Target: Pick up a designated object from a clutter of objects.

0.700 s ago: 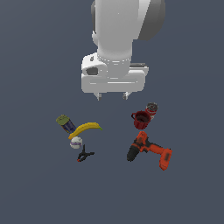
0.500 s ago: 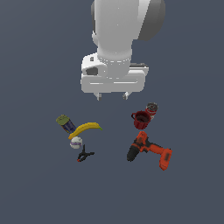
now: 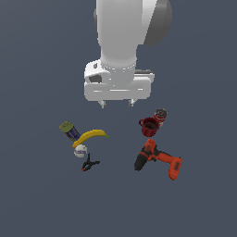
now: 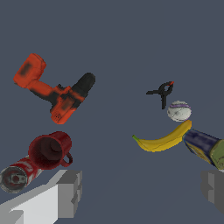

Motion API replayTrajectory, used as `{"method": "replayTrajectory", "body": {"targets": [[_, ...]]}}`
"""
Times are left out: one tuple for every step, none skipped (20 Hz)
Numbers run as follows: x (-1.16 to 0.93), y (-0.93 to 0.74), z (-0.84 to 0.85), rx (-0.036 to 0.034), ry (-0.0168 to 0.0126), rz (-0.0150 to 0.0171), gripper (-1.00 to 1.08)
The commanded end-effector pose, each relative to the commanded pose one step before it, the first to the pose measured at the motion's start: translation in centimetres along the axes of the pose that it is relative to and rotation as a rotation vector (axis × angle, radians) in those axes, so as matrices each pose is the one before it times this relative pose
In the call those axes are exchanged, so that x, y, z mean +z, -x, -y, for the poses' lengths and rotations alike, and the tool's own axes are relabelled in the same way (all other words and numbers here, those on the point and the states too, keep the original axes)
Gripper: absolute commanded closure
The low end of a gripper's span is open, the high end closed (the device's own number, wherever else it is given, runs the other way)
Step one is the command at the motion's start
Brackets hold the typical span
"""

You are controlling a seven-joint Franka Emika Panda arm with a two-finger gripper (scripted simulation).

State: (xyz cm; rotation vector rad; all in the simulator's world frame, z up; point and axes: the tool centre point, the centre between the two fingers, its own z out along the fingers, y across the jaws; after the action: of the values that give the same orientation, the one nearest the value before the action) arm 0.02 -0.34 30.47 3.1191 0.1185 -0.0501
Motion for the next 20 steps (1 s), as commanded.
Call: {"method": "replayTrajectory", "body": {"targets": [[0.005, -0.01, -0.022, -0.00137, -0.00002, -0.00048, -0.92], [0.037, -0.007, -0.045, -0.00168, -0.00023, -0.00006, -0.92], [0.057, -0.012, -0.069, -0.00245, -0.00042, -0.00005, -0.92], [0.075, -0.014, -0.095, -0.0032, -0.00052, -0.00008, -0.92], [0.09, -0.017, -0.118, -0.00398, -0.0006, -0.00012, -0.92], [0.106, -0.019, -0.136, -0.00483, -0.0007, -0.00016, -0.92], [0.122, -0.021, -0.161, -0.00555, -0.00078, -0.0002, -0.92], [0.138, -0.021, -0.184, -0.00627, -0.00086, -0.00024, -0.92], [0.151, -0.021, -0.201, -0.00691, -0.00093, -0.00027, -0.92], [0.164, -0.02, -0.219, -0.00746, -0.001, -0.0003, -0.92], [0.181, -0.018, -0.242, -0.00814, -0.00108, -0.00034, -0.92], [0.196, -0.015, -0.262, -0.00884, -0.00116, -0.00039, -0.92], [0.212, -0.011, -0.285, -0.00955, -0.00122, -0.00044, -0.92], [0.229, -0.006, -0.309, -0.01031, -0.00128, -0.0005, -0.92], [0.244, 0.0, -0.331, -0.01103, -0.00133, -0.00056, -0.92], [0.26, 0.008, -0.353, -0.0117, -0.00137, -0.00062, -0.92], [0.276, 0.017, -0.376, -0.01245, -0.0014, -0.00069, -0.92], [0.293, 0.028, -0.4, -0.01322, -0.00143, -0.00076, -0.92], [0.311, 0.041, -0.425, -0.01398, -0.00144, -0.00084, -0.92], [0.328, 0.056, -0.449, -0.01473, -0.00144, -0.00092, -0.92]]}}
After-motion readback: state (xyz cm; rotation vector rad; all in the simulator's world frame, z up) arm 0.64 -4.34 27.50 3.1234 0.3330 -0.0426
